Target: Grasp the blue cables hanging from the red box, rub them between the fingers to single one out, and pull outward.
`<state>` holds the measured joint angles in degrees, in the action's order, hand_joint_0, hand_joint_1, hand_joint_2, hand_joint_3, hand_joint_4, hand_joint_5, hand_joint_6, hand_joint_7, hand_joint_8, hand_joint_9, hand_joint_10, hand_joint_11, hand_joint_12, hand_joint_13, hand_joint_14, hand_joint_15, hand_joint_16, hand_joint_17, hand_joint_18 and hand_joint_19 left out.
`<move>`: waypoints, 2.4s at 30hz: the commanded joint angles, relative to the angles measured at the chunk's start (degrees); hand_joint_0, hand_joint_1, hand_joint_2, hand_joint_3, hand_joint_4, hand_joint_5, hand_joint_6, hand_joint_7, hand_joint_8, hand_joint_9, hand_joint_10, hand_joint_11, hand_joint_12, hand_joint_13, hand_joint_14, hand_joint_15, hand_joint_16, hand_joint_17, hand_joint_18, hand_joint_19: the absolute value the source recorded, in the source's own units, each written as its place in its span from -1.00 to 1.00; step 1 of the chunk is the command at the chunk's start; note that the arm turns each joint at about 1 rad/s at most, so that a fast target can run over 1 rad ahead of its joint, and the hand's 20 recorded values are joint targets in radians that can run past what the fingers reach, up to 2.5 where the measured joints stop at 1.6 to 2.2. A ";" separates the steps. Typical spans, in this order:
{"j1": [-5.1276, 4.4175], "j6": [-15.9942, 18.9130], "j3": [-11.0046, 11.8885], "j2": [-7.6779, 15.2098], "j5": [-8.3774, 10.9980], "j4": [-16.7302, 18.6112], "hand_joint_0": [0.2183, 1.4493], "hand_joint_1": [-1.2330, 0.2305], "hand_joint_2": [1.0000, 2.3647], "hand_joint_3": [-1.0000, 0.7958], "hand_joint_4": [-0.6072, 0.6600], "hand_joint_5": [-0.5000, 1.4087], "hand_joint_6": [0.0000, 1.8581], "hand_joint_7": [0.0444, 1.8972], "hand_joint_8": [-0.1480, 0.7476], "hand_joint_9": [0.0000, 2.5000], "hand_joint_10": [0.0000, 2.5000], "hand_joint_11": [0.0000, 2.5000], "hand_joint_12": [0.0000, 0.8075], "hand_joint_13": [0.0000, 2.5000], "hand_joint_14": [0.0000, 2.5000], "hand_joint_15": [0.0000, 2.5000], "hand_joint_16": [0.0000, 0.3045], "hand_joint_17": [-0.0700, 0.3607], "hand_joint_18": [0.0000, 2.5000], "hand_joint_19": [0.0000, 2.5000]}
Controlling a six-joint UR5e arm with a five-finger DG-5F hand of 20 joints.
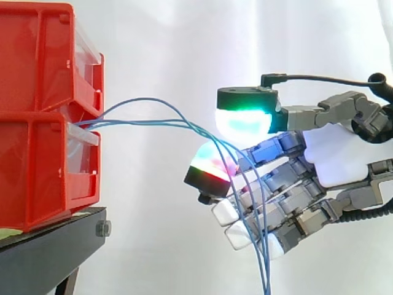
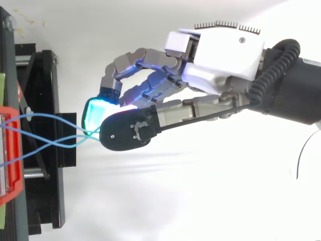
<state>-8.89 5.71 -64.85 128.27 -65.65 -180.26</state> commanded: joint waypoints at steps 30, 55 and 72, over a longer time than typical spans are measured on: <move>0.02 0.00 -0.01 0.05 0.00 -0.35 -0.41 -0.21 -0.99 -0.11 0.34 -0.64 -0.14 -0.04 -0.04 -0.37 -0.99 -0.67 -0.06 -0.38 -0.99 -0.71 -0.63 -0.09 -0.46 -0.59; -0.25 0.09 -0.01 -0.04 0.79 -1.76 -0.37 -0.45 -0.99 -0.39 0.29 -0.66 -0.12 -0.03 -0.14 -0.41 -0.99 -0.65 -0.19 -0.40 -0.99 -0.70 -0.70 -0.20 -0.48 -0.59; -0.25 0.09 0.08 -0.04 0.70 -1.76 -0.28 -0.50 -0.98 -0.17 0.19 -0.68 -0.09 -0.07 -0.15 -0.42 -0.99 -0.65 -0.18 -0.39 -0.99 -0.71 -0.70 -0.20 -0.48 -0.60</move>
<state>-9.14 5.79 -64.79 128.24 -64.88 -182.02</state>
